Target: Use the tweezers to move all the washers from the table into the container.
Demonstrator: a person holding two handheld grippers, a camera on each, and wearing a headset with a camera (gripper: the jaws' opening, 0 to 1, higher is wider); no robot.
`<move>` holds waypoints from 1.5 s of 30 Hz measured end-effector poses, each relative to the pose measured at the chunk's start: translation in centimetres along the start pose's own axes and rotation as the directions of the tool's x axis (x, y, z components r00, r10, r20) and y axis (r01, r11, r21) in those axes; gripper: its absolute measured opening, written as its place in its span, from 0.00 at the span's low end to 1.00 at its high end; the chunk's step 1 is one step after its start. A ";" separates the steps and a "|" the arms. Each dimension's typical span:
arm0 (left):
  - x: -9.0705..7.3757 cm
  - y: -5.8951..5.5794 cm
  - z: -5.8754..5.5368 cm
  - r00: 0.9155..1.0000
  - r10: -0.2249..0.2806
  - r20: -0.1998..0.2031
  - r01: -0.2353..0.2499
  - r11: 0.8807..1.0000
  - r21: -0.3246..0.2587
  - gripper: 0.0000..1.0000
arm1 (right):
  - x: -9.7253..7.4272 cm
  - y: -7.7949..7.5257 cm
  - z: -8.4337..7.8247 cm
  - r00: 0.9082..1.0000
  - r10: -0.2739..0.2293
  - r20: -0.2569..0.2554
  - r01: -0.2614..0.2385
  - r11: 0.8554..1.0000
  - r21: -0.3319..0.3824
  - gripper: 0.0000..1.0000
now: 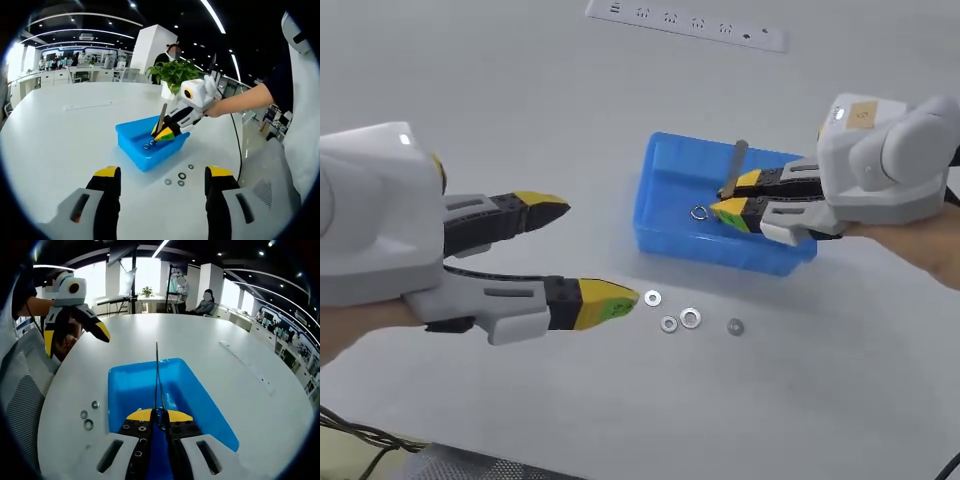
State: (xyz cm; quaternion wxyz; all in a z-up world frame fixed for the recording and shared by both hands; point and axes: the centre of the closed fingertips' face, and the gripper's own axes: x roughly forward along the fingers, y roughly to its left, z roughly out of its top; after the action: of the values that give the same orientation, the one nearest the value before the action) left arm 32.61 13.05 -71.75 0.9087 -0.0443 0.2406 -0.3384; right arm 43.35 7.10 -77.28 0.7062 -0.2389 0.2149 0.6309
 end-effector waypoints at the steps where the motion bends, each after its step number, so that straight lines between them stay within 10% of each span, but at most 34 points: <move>1: 0.0 0.0 0.0 1.000 -0.001 -0.001 0.001 1.000 0.000 0.73 | 0.0 0.0 -0.1 1.000 0.001 -0.002 -0.001 1.000 0.003 0.09; 10: 0.3 -0.1 0.9 1.000 -0.015 -0.002 0.016 1.000 0.021 0.73 | -0.3 -0.1 -0.3 1.000 -0.005 0.019 0.004 1.000 0.028 0.10; 22: 3.9 0.0 5.3 0.994 -0.093 0.059 0.088 0.992 0.088 0.72 | -0.5 0.0 -0.3 1.000 -0.005 0.014 0.005 1.000 0.007 0.10; 26: 5.5 -1.2 7.8 0.978 -0.177 0.110 0.162 0.978 0.130 0.68 | -0.7 -0.1 -0.3 1.000 -0.007 0.016 0.007 1.000 0.008 0.10; 45: 12.8 -1.5 8.0 0.945 -0.324 -0.041 0.324 0.912 0.253 0.30 | -0.8 -0.2 -0.4 1.000 0.000 0.012 0.000 1.000 0.002 0.10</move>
State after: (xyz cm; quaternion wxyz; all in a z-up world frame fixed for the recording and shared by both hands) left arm 43.85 3.06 -69.52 0.8383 0.0340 0.1831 -0.5124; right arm 43.49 6.24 -77.15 0.7076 -0.2344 0.2111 0.6323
